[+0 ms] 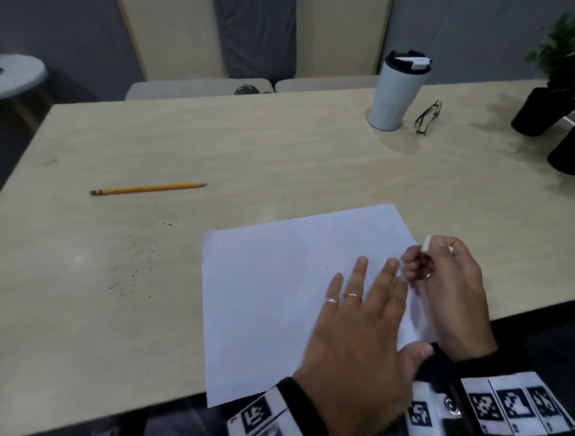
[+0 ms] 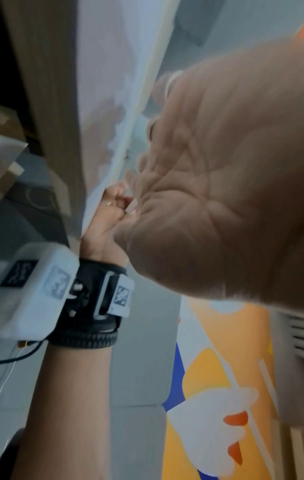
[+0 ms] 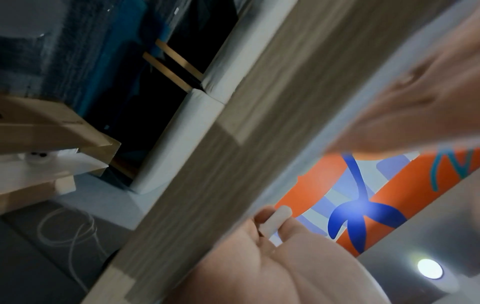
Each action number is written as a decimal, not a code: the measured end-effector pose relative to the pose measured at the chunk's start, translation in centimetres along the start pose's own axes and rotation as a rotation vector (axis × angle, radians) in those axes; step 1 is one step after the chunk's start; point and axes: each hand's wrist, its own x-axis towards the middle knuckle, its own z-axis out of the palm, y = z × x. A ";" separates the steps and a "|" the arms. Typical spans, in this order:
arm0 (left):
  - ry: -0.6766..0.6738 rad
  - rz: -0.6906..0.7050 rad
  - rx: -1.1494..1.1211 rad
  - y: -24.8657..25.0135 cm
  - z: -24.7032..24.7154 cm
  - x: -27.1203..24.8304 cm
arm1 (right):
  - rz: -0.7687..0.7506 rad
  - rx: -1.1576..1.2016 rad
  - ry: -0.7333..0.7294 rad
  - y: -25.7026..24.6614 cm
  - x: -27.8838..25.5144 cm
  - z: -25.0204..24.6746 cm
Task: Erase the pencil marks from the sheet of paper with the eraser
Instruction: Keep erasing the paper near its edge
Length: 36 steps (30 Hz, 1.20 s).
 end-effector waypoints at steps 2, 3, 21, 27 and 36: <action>-0.043 0.059 -0.022 1.2 0.4 1.8 | 0.018 -0.002 0.051 0.1 0.2 -0.3; -0.061 0.069 0.000 1.4 0.5 2.4 | 0.014 -0.021 0.063 0.0 0.3 -0.3; -0.538 -0.249 0.161 -3.9 -4.3 4.0 | -0.102 -0.381 -0.052 -0.3 0.1 -0.2; -0.389 -0.459 0.269 -7.4 -6.8 3.5 | -0.140 -0.442 -0.064 -0.2 0.1 0.0; -0.557 -0.241 0.201 -6.2 -5.7 3.4 | -0.110 -0.465 -0.062 -0.7 -0.3 0.3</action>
